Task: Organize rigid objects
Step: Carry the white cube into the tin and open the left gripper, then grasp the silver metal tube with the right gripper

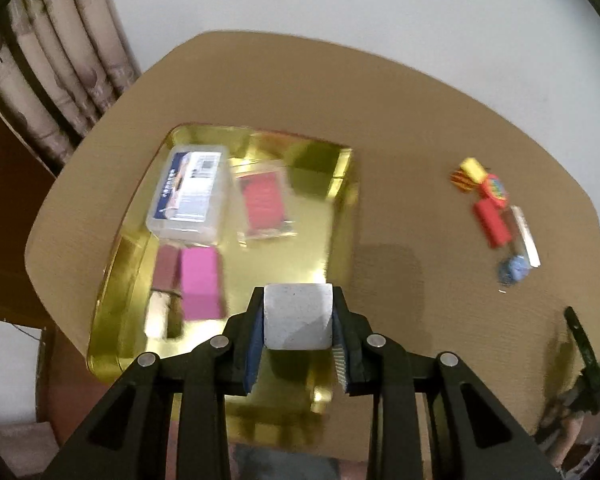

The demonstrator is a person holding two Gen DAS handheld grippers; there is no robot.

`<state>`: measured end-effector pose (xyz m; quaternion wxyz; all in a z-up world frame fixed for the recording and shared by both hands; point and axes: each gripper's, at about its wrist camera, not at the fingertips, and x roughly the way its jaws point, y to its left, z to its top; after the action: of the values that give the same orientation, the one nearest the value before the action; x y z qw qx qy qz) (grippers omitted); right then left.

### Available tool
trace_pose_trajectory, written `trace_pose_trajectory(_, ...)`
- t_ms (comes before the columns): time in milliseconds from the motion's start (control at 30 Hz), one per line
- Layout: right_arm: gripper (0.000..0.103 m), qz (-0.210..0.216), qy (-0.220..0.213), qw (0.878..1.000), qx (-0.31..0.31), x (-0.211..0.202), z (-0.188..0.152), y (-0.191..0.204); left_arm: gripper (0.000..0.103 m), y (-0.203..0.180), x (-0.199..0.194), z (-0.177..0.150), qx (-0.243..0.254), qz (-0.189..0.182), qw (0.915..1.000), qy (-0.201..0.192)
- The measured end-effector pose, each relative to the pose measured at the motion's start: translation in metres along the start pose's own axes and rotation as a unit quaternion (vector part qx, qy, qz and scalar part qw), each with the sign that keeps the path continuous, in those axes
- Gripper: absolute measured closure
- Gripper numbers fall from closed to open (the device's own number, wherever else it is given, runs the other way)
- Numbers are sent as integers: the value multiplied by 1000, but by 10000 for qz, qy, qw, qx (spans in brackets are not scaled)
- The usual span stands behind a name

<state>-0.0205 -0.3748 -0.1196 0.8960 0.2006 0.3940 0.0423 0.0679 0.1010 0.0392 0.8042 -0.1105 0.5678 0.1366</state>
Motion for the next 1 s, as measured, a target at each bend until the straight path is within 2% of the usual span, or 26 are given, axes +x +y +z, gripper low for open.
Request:
trace_pose_trajectory(67,49,-48,6,10000,-38,1,0,3,77,10,14,4,-45,111,9999,71)
trace_pose_trajectory(133,49,-95,13,9999,-80,2,0,5,77,14,28,7,-19,-8,9999,153)
trace_pose_trajectory(200,49,-126,18,9999,-106,4,0,8,77,15,38,6,6,99,9998,154)
trace_pose_trajectory(433,49,-207,35,9996,-181,10,-1,17,73,17,61,7,-13,-3,9996,284)
trace_pose_trajectory(467,49,-217,36,9996,-189,10,-1,18,69,17,56,6,-7,26,9999,144)
trace_pose_trajectory(567,48,-255,48,9994,-224,12,-2,21,35,18,38,2,13,106,9997,-203)
trace_pose_trajectory(667,48,-337,91,9989,-319,13,-3,25,31,19,3,-12,-71,-178,9972,-721)
trace_pose_trajectory(733,46,-346,206,9981,-469,16,-1,34,18,15,-20,-27,0,-286,9947,-985)
trace_pose_trajectory(767,46,-165,308,9977,-584,17,2,41,11,13,-29,-35,32,-332,9936,-1078)
trace_pose_trajectory(900,46,286,583,9897,-1274,16,25,94,11,1,-53,-75,252,-641,9899,-1238)
trace_pose_trajectory(967,46,593,906,9830,-1480,24,39,125,11,-4,-57,-91,183,-762,9889,-1266)
trace_pose_trajectory(1000,46,667,1042,9802,-1546,29,45,137,11,-5,-57,-103,113,-939,9872,-1284)
